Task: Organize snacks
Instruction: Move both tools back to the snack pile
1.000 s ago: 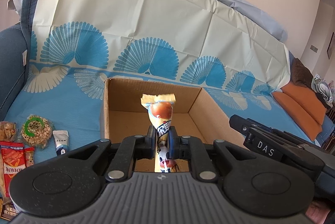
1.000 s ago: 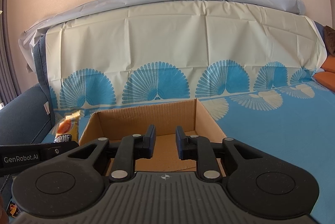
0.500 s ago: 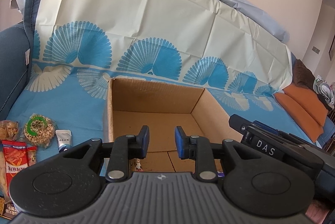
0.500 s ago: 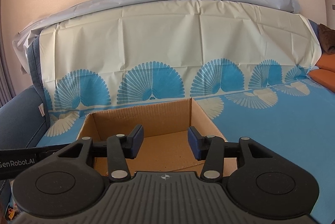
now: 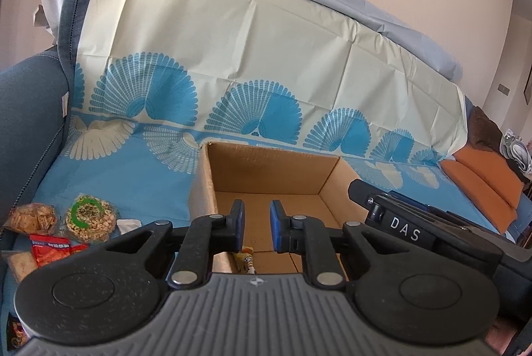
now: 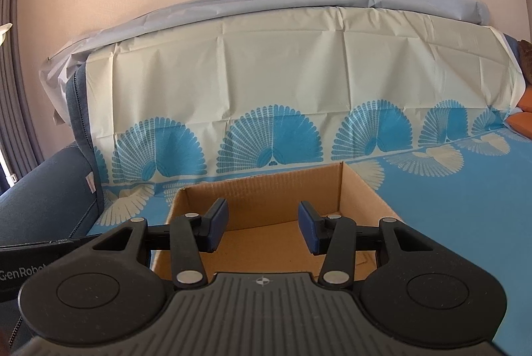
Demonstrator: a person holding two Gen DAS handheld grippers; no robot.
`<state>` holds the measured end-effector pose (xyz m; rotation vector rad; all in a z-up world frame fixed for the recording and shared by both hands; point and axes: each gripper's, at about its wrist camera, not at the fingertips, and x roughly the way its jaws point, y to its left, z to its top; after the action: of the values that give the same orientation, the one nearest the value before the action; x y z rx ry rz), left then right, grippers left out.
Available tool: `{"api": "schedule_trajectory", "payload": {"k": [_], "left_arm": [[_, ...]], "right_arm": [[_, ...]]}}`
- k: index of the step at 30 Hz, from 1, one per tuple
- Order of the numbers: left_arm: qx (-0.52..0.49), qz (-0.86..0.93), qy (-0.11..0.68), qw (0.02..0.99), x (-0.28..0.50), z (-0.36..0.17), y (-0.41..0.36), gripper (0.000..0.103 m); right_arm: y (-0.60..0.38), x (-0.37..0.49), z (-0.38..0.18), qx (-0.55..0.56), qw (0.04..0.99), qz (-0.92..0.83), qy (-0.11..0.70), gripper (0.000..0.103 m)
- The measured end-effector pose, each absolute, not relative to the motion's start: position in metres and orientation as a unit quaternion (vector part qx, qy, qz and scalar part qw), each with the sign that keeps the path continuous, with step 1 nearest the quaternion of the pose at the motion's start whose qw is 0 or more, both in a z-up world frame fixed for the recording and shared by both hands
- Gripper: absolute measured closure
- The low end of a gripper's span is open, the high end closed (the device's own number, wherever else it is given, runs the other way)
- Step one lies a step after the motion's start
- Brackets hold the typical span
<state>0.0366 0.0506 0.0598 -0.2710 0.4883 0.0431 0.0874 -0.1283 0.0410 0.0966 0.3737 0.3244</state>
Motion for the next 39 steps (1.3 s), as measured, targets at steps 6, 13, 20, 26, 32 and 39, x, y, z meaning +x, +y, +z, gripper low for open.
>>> {"api": "schedule_trajectory", "payload": {"k": [6,13,20,26,32,39], "left_arm": [[-0.138,0.050,0.258,0.955,0.021,0.065,0.096,0.088],[-0.078,0.081,0.247,0.962,-0.008,0.069,0.156,0.088],[-0.245,0.132,0.241,0.930,-0.038,0.036,0.239,0.088],[-0.241,0.145,0.296,0.913,-0.025,0.011,0.250,0.088],[-0.220,0.146,0.324,0.909,-0.015,-0.008,0.246,0.088],[-0.222,0.146,0.344,0.901,-0.004,-0.027,0.254,0.087]], "right_arm": [[-0.100,0.074,0.045,0.059,0.962,0.196,0.180,0.068],[-0.064,0.055,0.049,0.063,0.952,0.243,0.175,0.071],[-0.024,0.035,0.043,0.032,0.929,0.321,0.179,0.071],[0.017,0.025,0.020,-0.019,0.900,0.377,0.219,0.071],[0.043,0.022,-0.013,-0.055,0.877,0.399,0.262,0.071],[0.050,0.036,-0.048,-0.064,0.860,0.390,0.321,0.066]]}}
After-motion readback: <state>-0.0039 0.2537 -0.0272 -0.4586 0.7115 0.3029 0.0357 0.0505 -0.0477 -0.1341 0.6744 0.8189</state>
